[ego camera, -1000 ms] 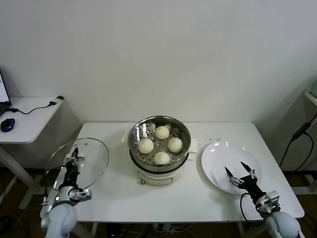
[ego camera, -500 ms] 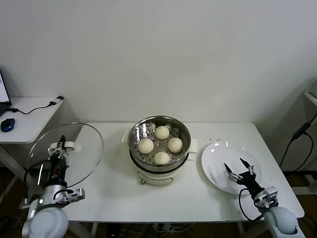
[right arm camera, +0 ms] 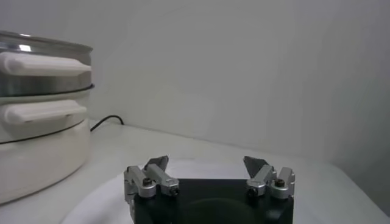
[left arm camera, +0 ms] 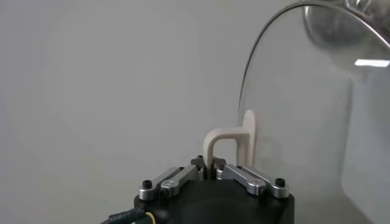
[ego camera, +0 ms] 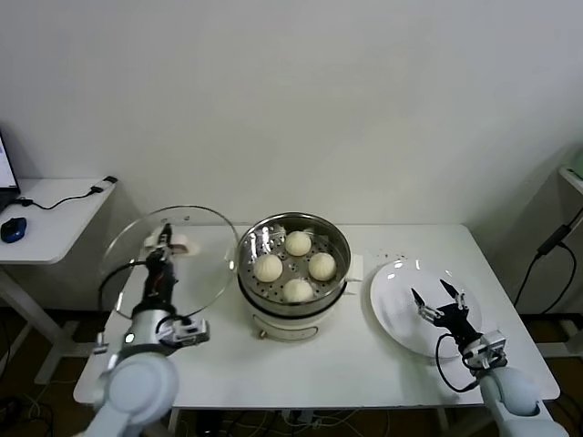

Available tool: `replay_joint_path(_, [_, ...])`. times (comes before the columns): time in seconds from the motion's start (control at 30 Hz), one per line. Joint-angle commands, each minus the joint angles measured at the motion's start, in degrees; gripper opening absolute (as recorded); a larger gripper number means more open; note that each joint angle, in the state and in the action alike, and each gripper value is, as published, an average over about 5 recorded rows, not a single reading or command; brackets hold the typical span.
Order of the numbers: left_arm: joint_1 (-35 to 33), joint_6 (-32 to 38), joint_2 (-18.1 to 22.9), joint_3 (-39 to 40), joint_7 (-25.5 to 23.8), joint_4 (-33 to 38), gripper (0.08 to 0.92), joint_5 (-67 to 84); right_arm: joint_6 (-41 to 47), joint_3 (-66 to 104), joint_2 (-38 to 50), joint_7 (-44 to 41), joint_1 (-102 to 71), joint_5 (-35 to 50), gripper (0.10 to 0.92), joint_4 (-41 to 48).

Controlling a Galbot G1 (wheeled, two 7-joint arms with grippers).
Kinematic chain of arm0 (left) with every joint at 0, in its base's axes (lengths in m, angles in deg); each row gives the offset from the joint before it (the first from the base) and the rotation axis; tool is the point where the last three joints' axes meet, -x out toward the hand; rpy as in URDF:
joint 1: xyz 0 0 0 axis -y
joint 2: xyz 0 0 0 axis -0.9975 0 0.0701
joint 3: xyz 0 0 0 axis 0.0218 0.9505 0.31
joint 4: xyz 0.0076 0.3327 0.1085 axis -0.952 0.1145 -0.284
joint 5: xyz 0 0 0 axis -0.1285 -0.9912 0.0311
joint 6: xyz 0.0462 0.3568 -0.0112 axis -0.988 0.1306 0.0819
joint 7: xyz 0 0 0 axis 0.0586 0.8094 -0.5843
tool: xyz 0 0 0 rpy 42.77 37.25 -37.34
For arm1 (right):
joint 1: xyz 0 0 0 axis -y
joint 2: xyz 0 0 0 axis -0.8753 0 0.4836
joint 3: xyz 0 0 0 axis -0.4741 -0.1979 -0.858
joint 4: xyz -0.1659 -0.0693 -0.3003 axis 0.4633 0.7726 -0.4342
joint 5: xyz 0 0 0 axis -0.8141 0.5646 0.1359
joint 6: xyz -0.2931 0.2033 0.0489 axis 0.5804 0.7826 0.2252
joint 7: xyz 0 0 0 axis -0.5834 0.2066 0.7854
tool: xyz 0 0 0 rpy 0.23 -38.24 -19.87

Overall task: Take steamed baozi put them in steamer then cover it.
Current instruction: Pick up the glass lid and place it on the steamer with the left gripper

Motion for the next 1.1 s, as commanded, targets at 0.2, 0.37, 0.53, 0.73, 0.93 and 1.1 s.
replay_joint_path(0.2, [17.48,-8.08,15.53,21.03,-15.72,-8.93,0.147,-16.81,-0.30,0.39,-0.46,0.26,1.31,-0.07,0.823,0.82])
replay_joint_path(0.37, [17.81,-8.08,21.53,22.06,-9.29,-15.63,0.147,-17.11,-0.40,0.96,-0.58,0.04,1.00,-0.28,0.823,0.93])
replay_joint_path(0.53, [18.36,-8.08,24.12,23.94,-3.45,-21.36,0.147,-15.53,-0.63,1.49,-0.52,0.03,0.60,-0.48,0.823,0.87])
replay_joint_path(0.73, [19.68,-8.08,25.92,24.13,-0.37,-25.54,0.147,-13.48,-0.99,2.26,-0.58,-0.07,0.03,-0.93,0.823,1.07])
replay_joint_path(0.93, [20.12,-8.08,27.12,24.26,0.36,-27.81,0.147,-12.80,-1.18,2.49,-0.82,-0.13,-0.04,-1.30,0.823,1.25])
replay_joint_path(1.1, [20.77,-8.08,27.65,24.40,0.64,-29.58,0.147,-12.45,-1.30,2.51,-0.89,-0.20,0.04,-1.50,0.823,1.38])
